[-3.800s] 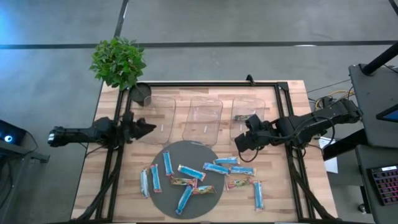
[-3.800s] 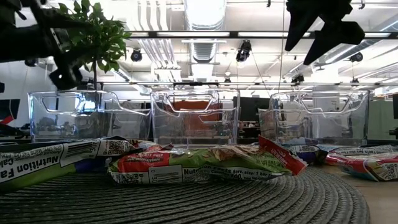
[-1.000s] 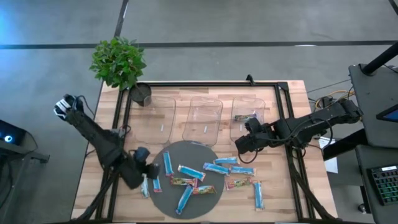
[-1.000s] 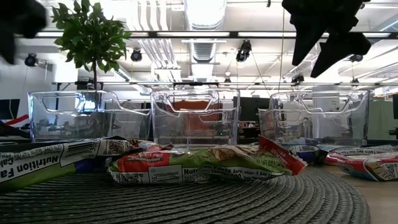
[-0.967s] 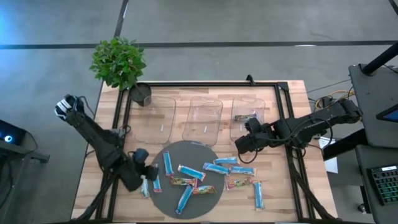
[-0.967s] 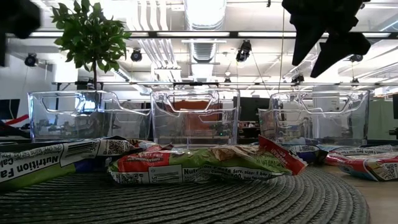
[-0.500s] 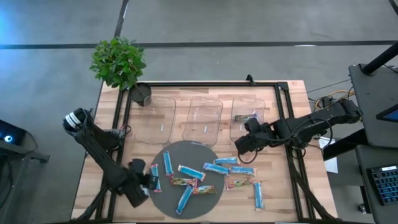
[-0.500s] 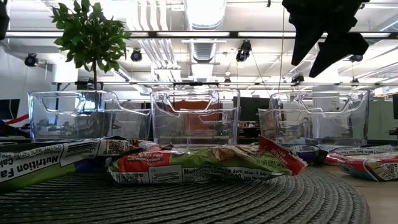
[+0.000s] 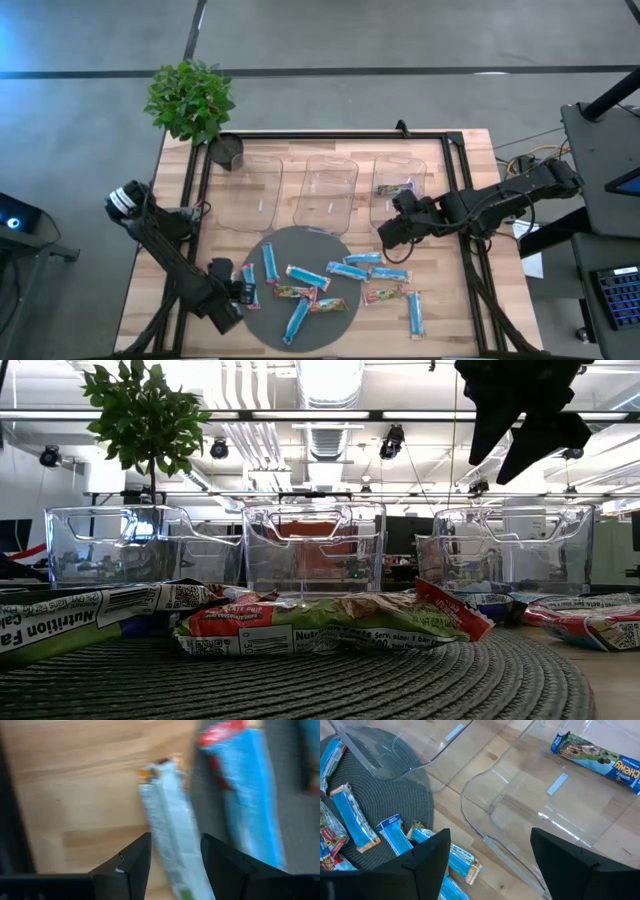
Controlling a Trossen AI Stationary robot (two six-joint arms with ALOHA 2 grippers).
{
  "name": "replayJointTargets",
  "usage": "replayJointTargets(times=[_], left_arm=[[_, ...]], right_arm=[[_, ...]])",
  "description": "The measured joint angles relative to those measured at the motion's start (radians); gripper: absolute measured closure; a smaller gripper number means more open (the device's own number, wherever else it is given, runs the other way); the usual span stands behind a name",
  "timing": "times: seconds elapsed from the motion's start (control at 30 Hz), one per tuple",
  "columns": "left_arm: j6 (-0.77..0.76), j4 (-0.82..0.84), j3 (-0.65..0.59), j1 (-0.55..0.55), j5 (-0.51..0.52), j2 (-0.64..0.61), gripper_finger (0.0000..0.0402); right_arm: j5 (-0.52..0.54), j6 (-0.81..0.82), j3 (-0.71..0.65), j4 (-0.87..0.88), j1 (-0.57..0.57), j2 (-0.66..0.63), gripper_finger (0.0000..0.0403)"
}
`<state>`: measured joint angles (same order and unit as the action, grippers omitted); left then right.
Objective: Pick and place Granola Bars by type
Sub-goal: Put the yellow granola bar into the left transparent bin
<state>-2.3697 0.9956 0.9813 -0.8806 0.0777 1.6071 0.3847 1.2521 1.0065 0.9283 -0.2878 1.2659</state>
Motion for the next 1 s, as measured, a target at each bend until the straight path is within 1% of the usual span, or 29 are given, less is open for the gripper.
replayJointTargets(times=[0.1, 0.2, 0.33, 0.43, 0.8, 1.0], left_arm=[[-0.031, -0.027, -0.039, 0.001, -0.051, 0.001, 0.0246], [-0.041, -0.087, -0.069, 0.005, -0.037, -0.007, 0.0246], [-0.037, -0.171, -0.076, 0.021, 0.010, -0.002, 0.0246], [-0.033, -0.179, -0.080, 0.026, 0.029, -0.005, 0.0246], [-0.004, -0.215, -0.118, 0.026, 0.033, -0.005, 0.0247], [0.016, -0.214, -0.115, 0.025, 0.020, -0.005, 0.0271]], right_arm=[[0.000, -0.004, 0.000, 0.000, 0.000, 0.000, 0.0138], [0.000, -0.006, 0.000, 0.000, 0.000, 0.000, 0.0138], [0.000, -0.005, -0.002, 0.001, 0.000, 0.000, 0.0138], [0.000, -0.005, -0.003, 0.000, 0.000, 0.000, 0.0138], [0.000, -0.003, -0.016, 0.002, 0.000, 0.000, 0.0138], [0.000, -0.003, -0.024, 0.002, 0.000, 0.000, 0.0138]])
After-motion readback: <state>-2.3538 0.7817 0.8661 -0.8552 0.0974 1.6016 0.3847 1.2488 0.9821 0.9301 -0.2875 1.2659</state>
